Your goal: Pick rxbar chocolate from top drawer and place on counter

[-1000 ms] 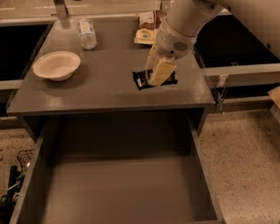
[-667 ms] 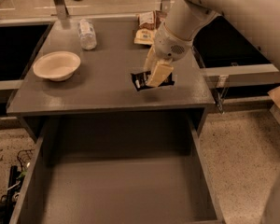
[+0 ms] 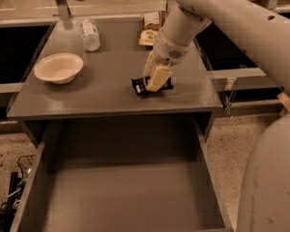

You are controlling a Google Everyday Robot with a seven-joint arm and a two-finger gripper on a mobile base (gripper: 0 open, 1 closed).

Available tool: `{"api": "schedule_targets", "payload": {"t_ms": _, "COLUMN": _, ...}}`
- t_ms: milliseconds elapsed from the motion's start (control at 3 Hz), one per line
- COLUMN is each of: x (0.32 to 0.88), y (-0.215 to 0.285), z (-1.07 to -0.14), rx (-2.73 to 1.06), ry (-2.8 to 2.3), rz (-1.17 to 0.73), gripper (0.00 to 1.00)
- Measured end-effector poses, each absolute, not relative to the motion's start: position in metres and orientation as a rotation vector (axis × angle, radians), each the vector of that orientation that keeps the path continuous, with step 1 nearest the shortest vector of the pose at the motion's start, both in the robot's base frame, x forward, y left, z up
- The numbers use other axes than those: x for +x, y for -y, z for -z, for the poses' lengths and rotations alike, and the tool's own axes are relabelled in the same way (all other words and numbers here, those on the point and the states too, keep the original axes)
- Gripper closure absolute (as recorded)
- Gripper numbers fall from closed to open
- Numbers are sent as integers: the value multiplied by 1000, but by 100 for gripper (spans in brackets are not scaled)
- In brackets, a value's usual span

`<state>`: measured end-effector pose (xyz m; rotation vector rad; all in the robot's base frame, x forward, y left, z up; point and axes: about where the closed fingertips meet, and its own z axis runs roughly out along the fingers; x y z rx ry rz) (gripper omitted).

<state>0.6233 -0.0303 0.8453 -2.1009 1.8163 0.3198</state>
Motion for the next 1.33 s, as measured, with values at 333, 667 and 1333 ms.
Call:
{"api": "schedule_targets", "payload": {"t_ms": 333, "x": 622, "y": 28, "z": -832, "rx": -2104, "ry": -1816, "rz": -362, "gripper": 96}}
{"api": "schedule_targets", "payload": {"t_ms": 667, "x": 622, "y": 28, "z": -832, "rx": -2104, "ry": -1816, "rz": -362, "gripper": 73}}
{"api": "schedule_targets", "payload": {"t_ms": 1333, "x": 622, "y": 28, "z": -831, "rx": -2104, "ry": -1816, "rz": -362, "gripper": 27}}
